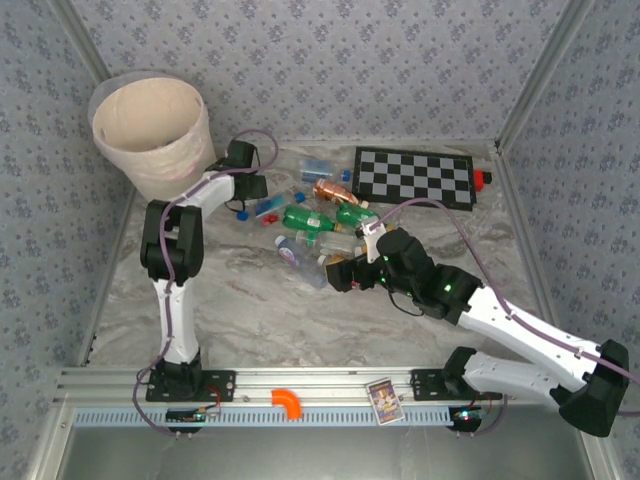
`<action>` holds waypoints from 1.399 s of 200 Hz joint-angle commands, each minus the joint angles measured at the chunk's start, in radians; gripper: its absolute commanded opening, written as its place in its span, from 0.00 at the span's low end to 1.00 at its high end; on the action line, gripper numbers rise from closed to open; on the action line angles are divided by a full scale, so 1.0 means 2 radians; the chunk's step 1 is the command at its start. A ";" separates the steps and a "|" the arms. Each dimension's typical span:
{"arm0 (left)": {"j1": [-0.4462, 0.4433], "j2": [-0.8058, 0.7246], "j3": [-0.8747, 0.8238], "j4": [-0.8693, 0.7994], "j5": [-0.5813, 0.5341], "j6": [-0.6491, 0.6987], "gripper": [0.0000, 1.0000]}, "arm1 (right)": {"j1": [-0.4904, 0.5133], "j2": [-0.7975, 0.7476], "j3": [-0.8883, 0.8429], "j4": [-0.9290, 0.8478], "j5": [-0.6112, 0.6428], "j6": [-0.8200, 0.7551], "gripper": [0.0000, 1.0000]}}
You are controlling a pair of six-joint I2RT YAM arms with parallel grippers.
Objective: Put the plastic bottles in the bin
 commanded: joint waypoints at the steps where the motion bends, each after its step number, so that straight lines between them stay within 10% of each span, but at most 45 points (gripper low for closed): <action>1: 0.003 0.015 0.020 -0.023 0.000 0.014 0.75 | 0.003 0.014 0.017 0.012 -0.014 0.005 1.00; 104: -0.002 -0.007 0.023 -0.035 0.015 0.025 0.58 | 0.000 0.007 0.014 0.012 -0.011 0.004 1.00; 280: -0.017 -0.290 0.071 -0.125 -0.022 -0.004 0.55 | 0.034 -0.020 0.004 0.023 0.012 0.018 1.00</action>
